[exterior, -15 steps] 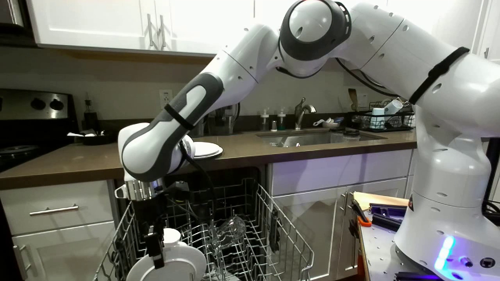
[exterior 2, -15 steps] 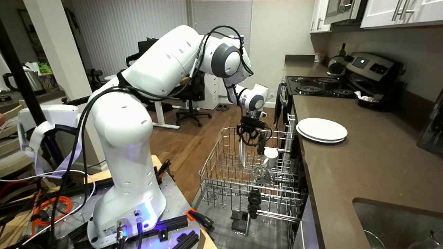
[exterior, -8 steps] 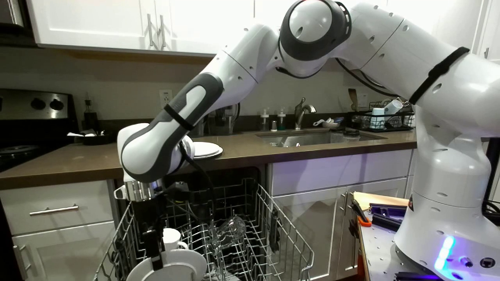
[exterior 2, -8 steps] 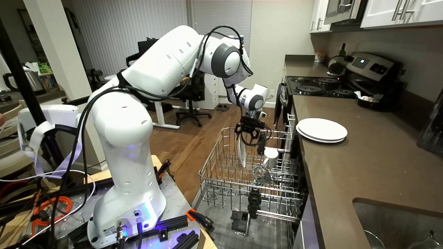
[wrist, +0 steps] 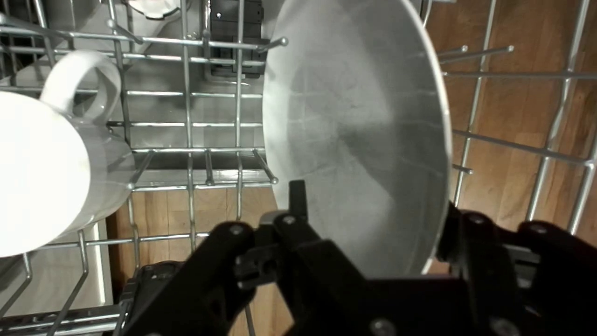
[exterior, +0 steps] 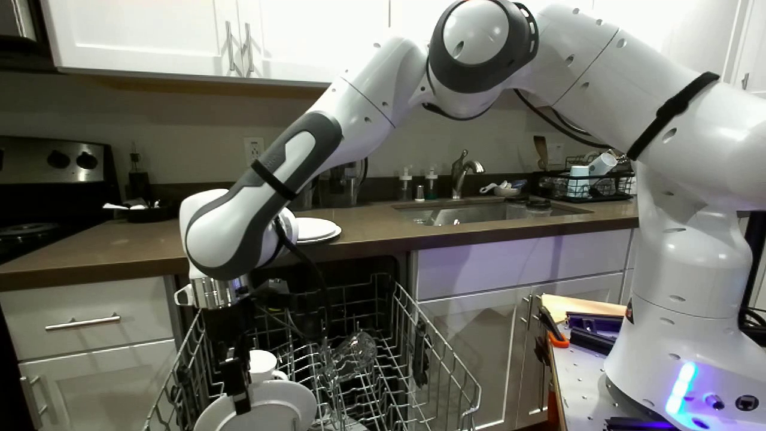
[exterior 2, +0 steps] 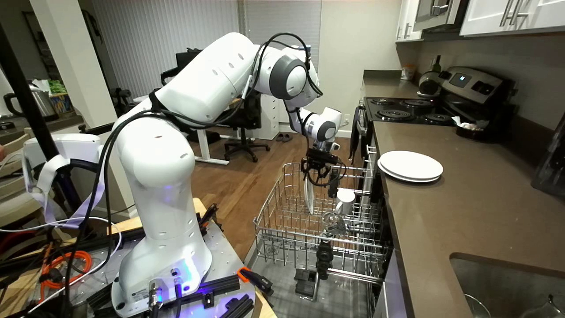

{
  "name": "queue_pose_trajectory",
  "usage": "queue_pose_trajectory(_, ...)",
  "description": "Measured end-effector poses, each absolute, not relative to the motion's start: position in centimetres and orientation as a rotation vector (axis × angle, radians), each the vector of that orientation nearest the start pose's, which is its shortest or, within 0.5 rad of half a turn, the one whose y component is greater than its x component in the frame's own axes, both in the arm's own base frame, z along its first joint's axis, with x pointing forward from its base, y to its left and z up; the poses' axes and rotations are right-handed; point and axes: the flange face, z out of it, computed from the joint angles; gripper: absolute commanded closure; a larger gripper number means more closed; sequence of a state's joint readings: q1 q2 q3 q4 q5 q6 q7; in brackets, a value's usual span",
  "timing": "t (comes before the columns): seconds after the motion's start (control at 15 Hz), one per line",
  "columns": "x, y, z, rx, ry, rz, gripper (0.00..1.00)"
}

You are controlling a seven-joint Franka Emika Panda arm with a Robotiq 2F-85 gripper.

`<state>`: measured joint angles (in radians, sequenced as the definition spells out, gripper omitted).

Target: Move the white plate from the plate dryer and put it on top of the two plates on the counter

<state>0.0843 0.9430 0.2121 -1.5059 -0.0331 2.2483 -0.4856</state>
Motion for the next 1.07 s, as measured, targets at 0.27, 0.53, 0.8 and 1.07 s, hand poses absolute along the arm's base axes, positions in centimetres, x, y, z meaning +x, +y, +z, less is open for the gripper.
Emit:
queue_pose_trajectory(0.27,65.7,18.1,9.7,-2.762,-1.064,0.245,0.93)
queue_pose_trajectory(0.53,65.7,18.4,10.0,-2.759,-1.068,0.239,0.92)
queue_pose_trajectory(0.8,65.8,18.3,10.2,-2.761,-1.067,0.237,0.92)
queue_pose_trajectory(1.07,65.8,18.4,11.0,-2.758,-1.072,0.24,0.92)
